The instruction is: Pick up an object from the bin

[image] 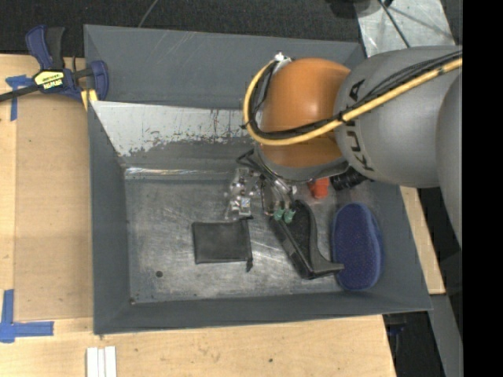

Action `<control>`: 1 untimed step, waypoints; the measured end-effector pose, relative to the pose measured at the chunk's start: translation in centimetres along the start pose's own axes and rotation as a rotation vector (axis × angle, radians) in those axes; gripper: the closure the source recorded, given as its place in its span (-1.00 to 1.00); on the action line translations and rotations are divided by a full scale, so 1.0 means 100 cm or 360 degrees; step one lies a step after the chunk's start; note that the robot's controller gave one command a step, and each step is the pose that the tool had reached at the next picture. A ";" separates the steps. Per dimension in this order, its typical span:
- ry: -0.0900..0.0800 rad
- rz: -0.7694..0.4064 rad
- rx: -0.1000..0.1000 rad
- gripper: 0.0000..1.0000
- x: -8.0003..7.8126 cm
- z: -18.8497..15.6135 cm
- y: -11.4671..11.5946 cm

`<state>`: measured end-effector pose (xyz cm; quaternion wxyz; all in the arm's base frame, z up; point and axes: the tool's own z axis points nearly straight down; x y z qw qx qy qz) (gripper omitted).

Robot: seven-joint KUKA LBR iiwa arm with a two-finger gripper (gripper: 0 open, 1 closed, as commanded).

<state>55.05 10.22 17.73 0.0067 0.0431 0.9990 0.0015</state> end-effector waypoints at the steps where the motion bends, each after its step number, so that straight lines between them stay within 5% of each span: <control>1: 0.0016 -0.0001 0.0005 -1.00 0.003 0.005 -0.001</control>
Offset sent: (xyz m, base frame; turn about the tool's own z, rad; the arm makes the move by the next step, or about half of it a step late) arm 0.0000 0.0000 0.0000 0.0000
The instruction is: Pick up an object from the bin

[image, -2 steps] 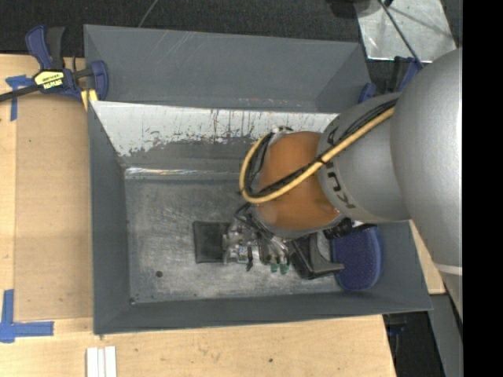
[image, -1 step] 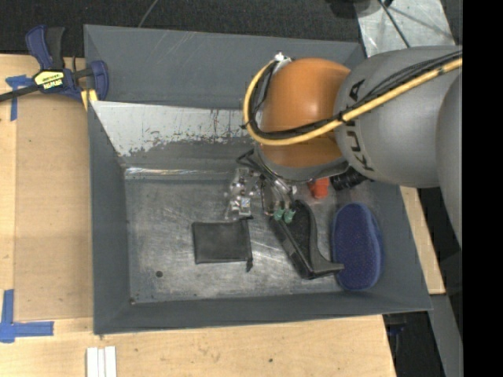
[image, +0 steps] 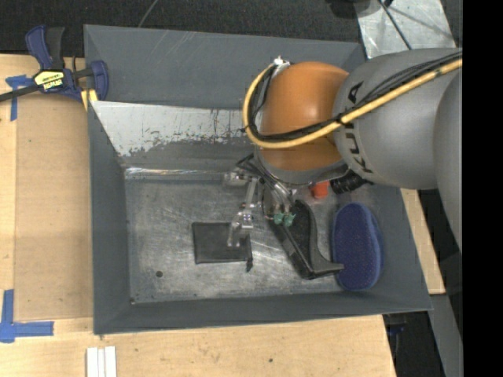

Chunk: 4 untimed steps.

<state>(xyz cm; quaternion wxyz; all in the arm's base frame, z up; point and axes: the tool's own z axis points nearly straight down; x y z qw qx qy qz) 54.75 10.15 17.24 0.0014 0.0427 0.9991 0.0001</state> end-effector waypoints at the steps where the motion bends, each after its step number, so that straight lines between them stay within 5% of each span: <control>1: -0.0007 -0.0141 -0.0002 -1.00 -0.012 0.100 0.001; 2: -0.0032 -0.0141 -0.0008 1.00 -0.016 0.093 0.002; 3: -0.0014 -0.0172 -0.0003 1.00 -0.033 -0.014 0.007; 4: -0.0016 -0.0160 -0.0003 1.00 -0.039 -0.167 -0.004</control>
Offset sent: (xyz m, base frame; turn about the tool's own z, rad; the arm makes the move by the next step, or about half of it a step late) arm 0.0101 0.0001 -0.0998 -0.0886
